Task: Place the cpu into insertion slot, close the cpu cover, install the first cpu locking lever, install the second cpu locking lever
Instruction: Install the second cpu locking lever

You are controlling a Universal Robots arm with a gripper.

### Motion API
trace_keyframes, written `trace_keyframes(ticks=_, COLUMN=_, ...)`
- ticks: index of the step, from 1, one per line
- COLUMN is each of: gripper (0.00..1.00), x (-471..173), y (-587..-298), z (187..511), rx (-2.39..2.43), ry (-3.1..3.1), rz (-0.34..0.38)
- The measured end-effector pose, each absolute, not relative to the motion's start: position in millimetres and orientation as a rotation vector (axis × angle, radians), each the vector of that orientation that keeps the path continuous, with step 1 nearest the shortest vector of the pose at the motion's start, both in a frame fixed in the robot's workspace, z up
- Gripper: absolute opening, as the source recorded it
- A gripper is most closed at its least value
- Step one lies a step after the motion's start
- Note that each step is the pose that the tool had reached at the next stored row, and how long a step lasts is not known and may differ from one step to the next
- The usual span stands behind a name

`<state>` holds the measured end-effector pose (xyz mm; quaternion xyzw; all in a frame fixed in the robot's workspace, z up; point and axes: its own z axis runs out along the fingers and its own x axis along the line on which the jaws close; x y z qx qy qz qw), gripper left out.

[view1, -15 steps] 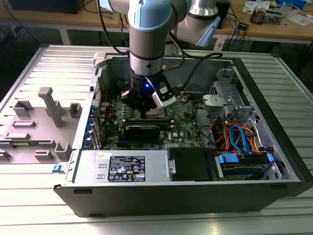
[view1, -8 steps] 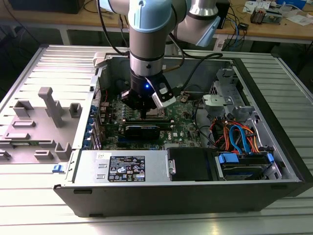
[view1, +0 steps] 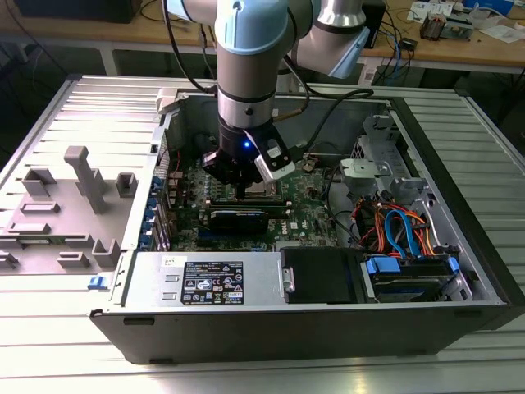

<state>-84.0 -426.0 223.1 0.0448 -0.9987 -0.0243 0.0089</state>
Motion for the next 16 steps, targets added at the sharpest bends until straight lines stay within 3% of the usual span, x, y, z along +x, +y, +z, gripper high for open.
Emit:
trace_keyframes(ticks=9, gripper=0.11, x=-84, y=-430, z=219, rx=0.147, ry=-3.093, rz=-0.098)
trace_keyframes(ticks=16, gripper=0.11, x=-84, y=-438, z=219, rx=0.164, ry=-3.091, rz=-0.166)
